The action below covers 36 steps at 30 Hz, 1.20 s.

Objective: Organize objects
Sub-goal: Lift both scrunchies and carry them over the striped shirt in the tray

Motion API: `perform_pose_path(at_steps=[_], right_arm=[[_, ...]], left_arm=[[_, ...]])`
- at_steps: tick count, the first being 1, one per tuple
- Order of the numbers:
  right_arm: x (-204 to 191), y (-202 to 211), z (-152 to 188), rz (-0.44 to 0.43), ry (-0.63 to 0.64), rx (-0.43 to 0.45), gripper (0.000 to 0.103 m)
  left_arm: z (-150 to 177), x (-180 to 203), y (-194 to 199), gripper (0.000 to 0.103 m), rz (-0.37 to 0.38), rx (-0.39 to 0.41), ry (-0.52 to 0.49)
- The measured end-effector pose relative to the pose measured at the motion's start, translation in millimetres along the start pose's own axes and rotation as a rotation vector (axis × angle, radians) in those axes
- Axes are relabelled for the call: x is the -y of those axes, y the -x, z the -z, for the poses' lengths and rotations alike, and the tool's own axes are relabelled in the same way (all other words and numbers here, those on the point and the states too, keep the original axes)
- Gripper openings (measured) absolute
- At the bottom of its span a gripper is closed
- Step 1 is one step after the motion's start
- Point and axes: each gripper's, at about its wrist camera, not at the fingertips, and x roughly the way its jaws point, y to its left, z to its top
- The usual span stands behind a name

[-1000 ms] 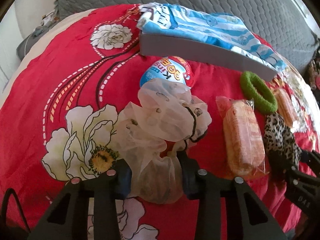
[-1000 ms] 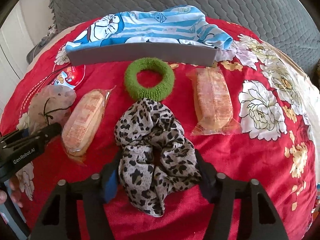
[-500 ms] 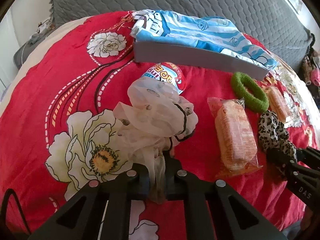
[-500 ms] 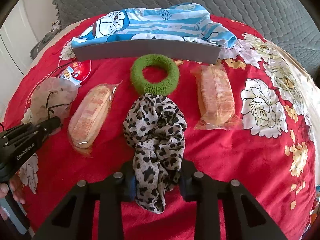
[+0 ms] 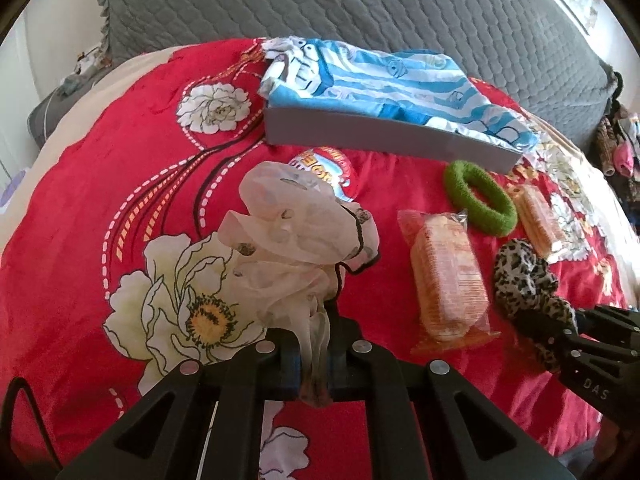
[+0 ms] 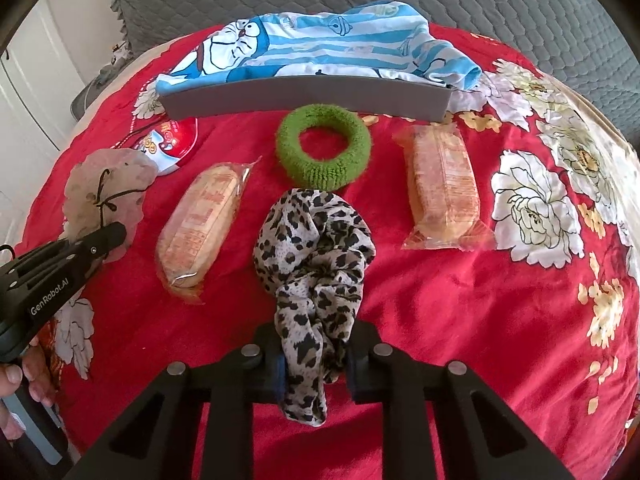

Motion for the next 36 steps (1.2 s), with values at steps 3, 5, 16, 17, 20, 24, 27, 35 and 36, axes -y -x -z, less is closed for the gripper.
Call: perform_pose_path(at_steps=[3, 5, 16, 17, 20, 24, 27, 35, 36], right_arm=[[-0.7, 3.2, 1.3, -0.014, -0.002, 0.001, 0.021], [-0.7, 6.2, 2.0, -0.017, -0.005, 0.006, 0.021], [-2.2, 26.6, 2.1, -0.054, 0.005, 0.051, 0.021], [-2.6, 28.5, 1.8, -0.061, 0.005, 0.055, 0.021], [-3.1, 34.6, 1.0, -0.074, 0.01, 0.069, 0.021], [-2.2, 43.6, -0.2, -0.104, 0.001, 0.089, 0.021], [-3.7, 53.8, -0.9, -0.11, 0.012, 0.119, 0.021], [-10.7, 76.9, -3.5, -0.133, 0.045, 0.181, 0.021], [-11.2, 79.0, -3.5, -0.135, 0.047, 0.187, 0.021]], left_arm=[[1.8, 4.2, 4.5, 0.008, 0.003, 0.007, -0.017], [2.9, 6.3, 7.1, 0.008, 0.008, 0.011, -0.02], [10.1, 17.1, 20.7, 0.008, 0.002, 0.027, -0.039], [10.5, 18.6, 21.5, 0.008, -0.002, 0.029, -0.045], [11.2, 20.7, 25.5, 0.008, -0.011, 0.032, -0.052], [12.8, 23.1, 31.8, 0.008, -0.02, 0.039, -0.058], [13.7, 27.0, 39.3, 0.008, -0.024, 0.053, -0.061], [12.3, 35.9, 59.3, 0.008, -0.025, 0.098, -0.066], [12.0, 36.3, 61.2, 0.008, -0.025, 0.106, -0.065]])
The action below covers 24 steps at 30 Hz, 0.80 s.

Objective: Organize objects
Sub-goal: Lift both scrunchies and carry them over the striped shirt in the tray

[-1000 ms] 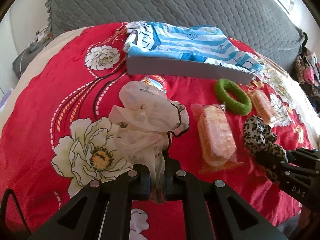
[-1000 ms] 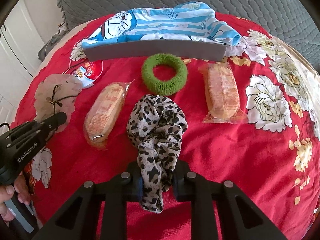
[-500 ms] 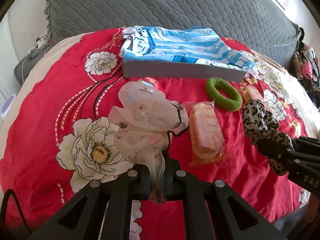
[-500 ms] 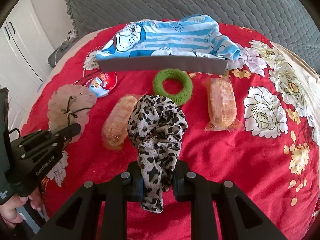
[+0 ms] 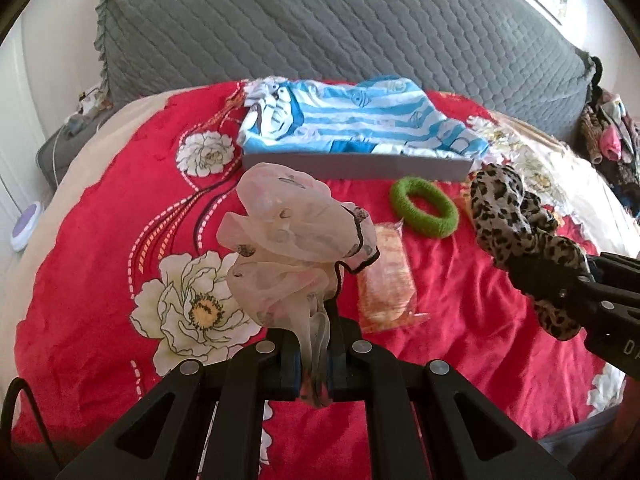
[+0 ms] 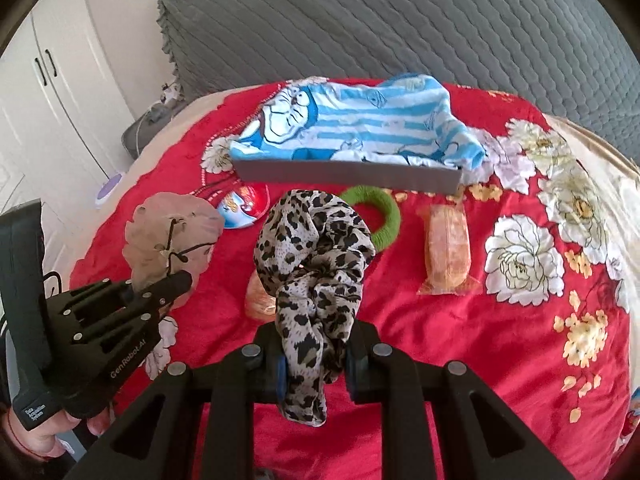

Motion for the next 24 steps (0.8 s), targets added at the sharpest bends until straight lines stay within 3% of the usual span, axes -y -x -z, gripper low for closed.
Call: perform_pose_path(at_steps=[24], right_arm=[[-7.7, 33.9, -13.9, 0.016, 0.037, 0.116, 0.021]], left_arm=[[-29.9, 23.0, 34.9, 0.008, -0.036, 0.102, 0.013]])
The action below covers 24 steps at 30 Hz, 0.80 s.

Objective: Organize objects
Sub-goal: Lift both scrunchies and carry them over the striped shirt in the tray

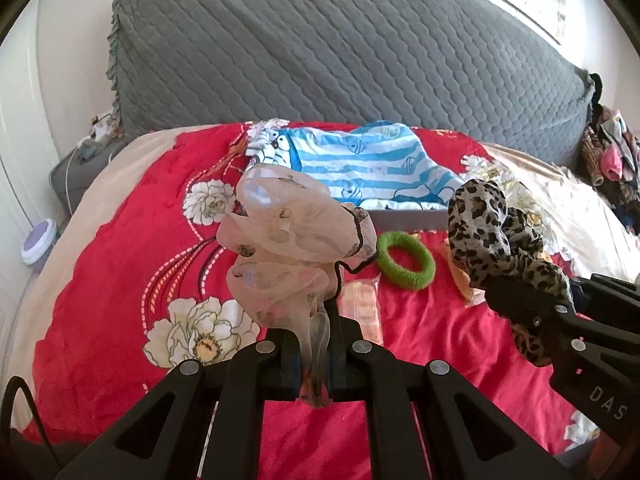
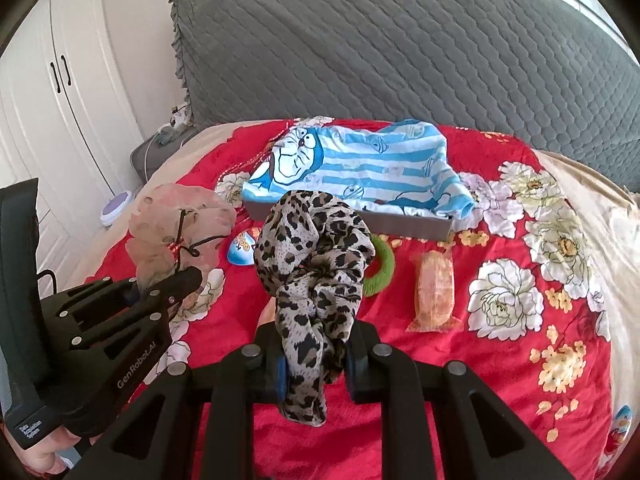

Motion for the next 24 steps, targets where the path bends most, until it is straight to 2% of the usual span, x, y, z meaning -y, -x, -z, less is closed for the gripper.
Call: perform_pose_path(at_steps=[24], right_arm=[[14.1, 14.9, -42.4, 0.014, -0.014, 0.112, 0.021]], left_arm=[[-37.3, 7.5, -9.2, 0.008, 0.013, 0.045, 0.039]])
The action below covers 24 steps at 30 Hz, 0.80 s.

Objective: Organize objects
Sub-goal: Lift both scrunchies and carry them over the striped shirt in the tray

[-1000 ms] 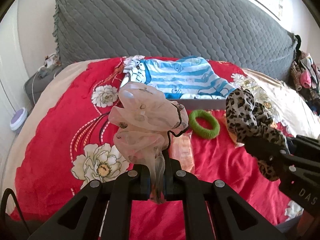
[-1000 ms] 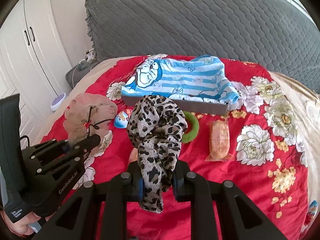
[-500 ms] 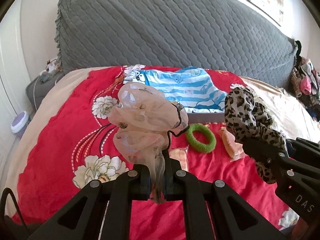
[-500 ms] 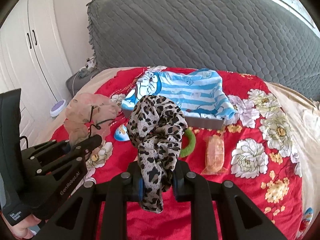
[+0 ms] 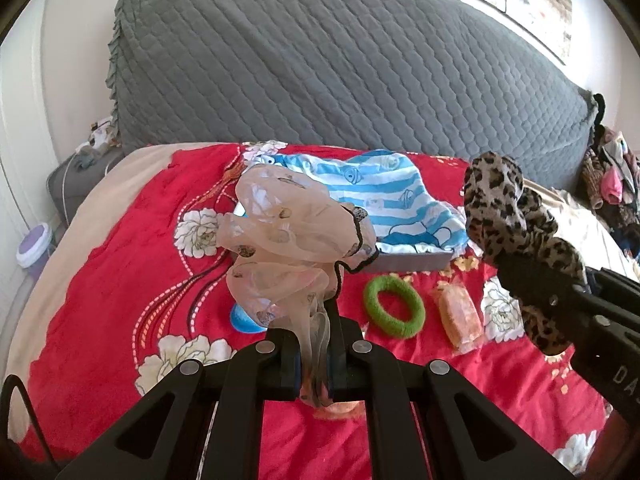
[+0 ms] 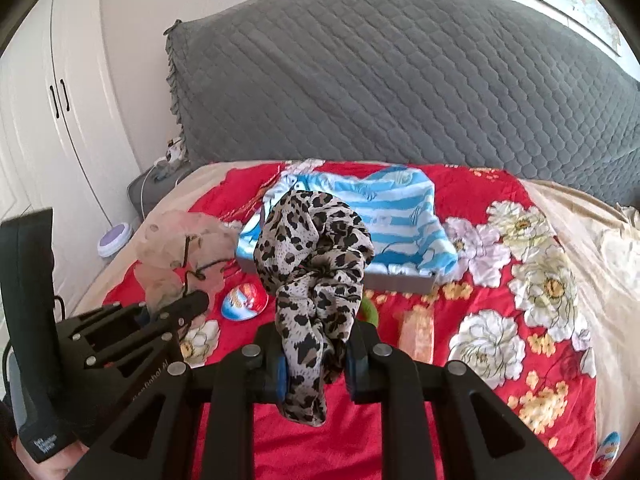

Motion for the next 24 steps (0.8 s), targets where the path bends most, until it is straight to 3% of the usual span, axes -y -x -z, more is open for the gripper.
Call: perform_pose_path(at_steps=[24], right_arm=[[15.3, -20.9, -42.5, 0.001, 0.016, 0.087, 0.021]], left_arm=[[-48.1, 15.2, -45.3, 0.008, -0.021, 0.039, -0.002]])
